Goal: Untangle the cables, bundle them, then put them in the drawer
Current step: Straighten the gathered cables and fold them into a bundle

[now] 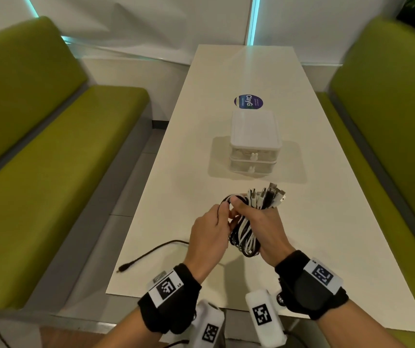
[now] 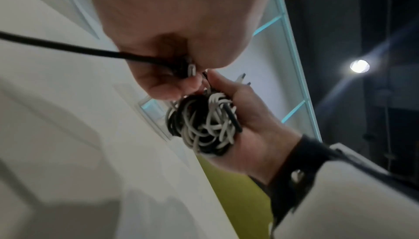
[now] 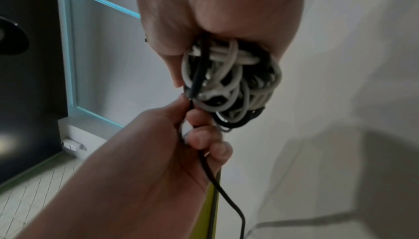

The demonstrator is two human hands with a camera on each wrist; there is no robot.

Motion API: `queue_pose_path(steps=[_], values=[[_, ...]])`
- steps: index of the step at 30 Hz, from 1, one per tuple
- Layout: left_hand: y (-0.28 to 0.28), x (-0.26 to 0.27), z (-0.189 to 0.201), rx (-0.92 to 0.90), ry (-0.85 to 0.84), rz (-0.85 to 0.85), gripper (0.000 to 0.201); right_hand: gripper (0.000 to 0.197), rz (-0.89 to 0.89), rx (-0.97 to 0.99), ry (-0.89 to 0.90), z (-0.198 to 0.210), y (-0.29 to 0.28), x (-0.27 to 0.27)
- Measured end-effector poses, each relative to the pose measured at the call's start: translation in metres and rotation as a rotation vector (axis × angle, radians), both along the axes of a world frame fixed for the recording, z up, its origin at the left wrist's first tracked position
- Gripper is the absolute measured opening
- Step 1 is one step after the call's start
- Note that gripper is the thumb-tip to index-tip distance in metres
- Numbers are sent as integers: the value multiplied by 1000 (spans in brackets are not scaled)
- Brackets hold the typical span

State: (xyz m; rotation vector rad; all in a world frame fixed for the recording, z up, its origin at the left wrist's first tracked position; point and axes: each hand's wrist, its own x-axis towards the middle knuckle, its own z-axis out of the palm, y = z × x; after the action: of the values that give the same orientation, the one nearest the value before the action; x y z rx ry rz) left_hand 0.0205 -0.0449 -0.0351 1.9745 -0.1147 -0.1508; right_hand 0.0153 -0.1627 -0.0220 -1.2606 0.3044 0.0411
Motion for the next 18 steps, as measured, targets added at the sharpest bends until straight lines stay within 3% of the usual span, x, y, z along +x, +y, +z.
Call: queue_pose_path(steps=[6, 14, 18], values=[[-2, 9, 2, 232, -76, -85, 47, 15, 14, 18, 33, 0, -1, 0], [-1, 10, 4, 417, -135, -136, 44, 27, 70, 113, 72, -4, 2, -2], [-3, 15, 6, 461, -131, -176, 40, 45, 104, 154, 80, -5, -2, -2]])
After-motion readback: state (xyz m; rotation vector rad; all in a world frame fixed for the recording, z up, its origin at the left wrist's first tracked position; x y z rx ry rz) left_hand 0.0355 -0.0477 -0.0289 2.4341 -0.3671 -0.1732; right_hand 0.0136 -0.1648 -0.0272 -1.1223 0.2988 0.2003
